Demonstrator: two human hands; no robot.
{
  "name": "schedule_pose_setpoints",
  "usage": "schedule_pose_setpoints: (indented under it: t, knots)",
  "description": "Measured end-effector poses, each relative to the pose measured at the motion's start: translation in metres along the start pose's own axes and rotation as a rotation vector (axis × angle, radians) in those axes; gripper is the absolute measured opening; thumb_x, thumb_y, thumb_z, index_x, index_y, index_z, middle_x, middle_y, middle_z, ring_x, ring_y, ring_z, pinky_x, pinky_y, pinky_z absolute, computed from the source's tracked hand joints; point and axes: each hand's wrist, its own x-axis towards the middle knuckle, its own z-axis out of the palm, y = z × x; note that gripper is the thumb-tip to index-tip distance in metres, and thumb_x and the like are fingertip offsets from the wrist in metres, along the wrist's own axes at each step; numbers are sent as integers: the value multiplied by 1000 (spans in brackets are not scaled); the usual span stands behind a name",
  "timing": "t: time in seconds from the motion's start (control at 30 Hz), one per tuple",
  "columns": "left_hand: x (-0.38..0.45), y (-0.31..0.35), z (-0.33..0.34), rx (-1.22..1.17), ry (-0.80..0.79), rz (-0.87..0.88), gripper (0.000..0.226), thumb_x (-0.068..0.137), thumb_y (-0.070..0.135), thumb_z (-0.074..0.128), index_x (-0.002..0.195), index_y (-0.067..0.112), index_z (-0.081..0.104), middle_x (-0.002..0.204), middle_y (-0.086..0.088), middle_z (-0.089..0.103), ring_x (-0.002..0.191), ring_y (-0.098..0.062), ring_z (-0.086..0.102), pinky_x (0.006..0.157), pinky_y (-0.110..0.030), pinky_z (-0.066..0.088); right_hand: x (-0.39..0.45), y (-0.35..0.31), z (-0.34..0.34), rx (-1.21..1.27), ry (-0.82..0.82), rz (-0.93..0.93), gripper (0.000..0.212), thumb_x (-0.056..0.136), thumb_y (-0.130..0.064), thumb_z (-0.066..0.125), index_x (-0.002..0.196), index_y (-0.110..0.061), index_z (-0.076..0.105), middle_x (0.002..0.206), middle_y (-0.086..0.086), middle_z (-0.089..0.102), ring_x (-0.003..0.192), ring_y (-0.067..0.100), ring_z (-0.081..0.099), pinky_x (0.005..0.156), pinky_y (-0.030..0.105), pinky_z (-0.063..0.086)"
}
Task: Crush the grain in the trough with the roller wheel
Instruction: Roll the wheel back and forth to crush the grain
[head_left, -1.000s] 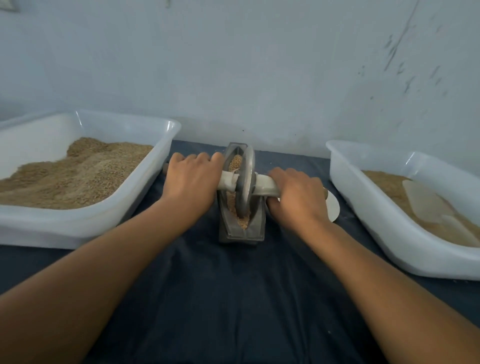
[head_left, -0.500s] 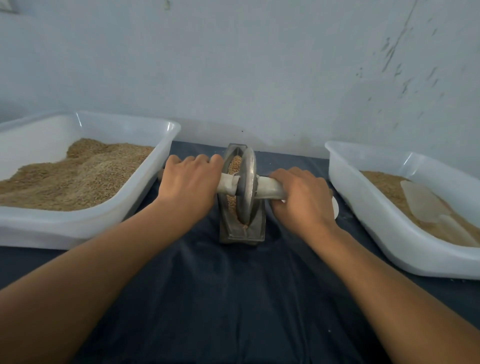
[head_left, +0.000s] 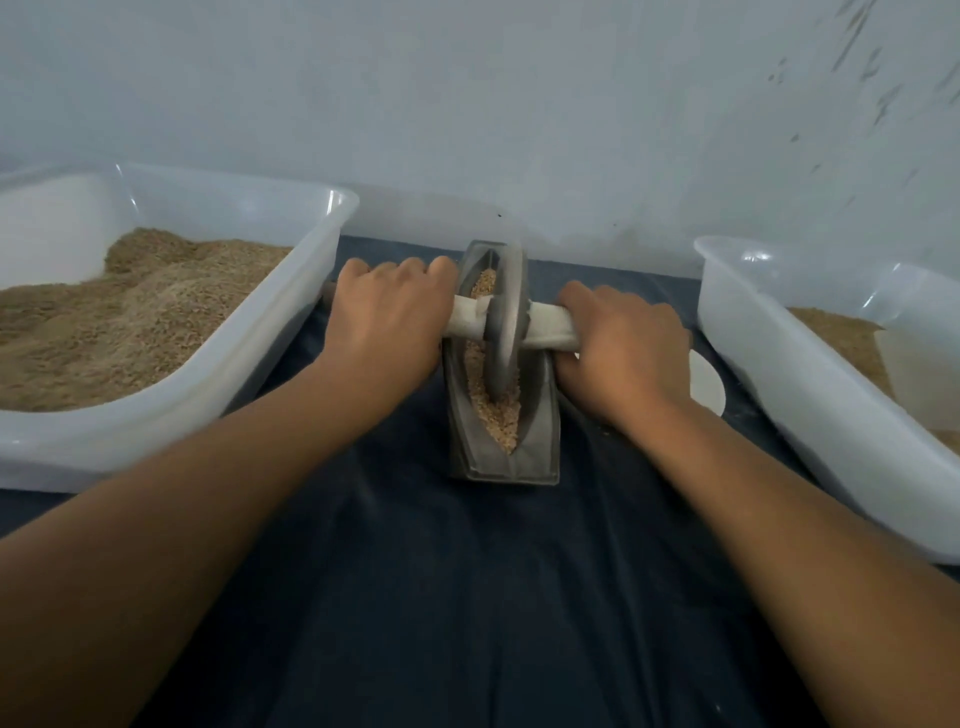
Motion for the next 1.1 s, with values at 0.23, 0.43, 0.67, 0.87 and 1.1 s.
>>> schedule_pose_setpoints:
  t: [0.23, 0.43, 0.67, 0.87, 1.1]
  knots:
    - [25, -1, 14, 35, 5, 4, 22, 88, 14, 64, 100, 18, 46, 90, -3, 60, 78, -26, 59, 71, -36, 29, 31, 9, 24, 25, -70, 43, 20, 83, -41, 64, 98, -29, 57, 82, -6, 60, 67, 23, 50, 61, 34, 32]
    - [41, -1, 23, 68, 70, 29, 18, 90, 14, 62, 102, 12, 49, 85, -7, 54, 70, -27, 50, 72, -39, 31, 54, 21, 34, 80, -256, 95, 24, 81, -50, 63, 102, -40, 59, 76, -11, 51, 72, 20, 48, 58, 32, 34]
    - [52, -2, 23, 71, 61, 47, 15, 90, 5, 54, 103, 11, 48, 86, -7, 53, 71, -24, 42, 74, -39, 30, 65, 28, 29, 182, -424, 80, 15, 79, -44, 63, 92, -41, 55, 80, -14, 57, 67, 11, 49, 53, 26, 31]
    - [34, 0, 12, 73, 13, 39, 26, 88, 12, 63, 107, 13, 44, 91, -7, 54, 80, -28, 54, 77, -40, 36, 53, 21, 22, 108, -338, 86, 17, 81, -50, 60, 93, -39, 56, 76, -13, 55, 67, 17, 49, 52, 26, 25]
    - [7, 1, 0, 55, 7, 25, 39, 82, 13, 67, 111, 16, 41, 104, -7, 58, 93, -28, 58, 79, -39, 35, 20, 10, 10, 86, -205, 39, 16, 85, -42, 58, 97, -32, 54, 78, -10, 56, 72, 23, 57, 57, 32, 42]
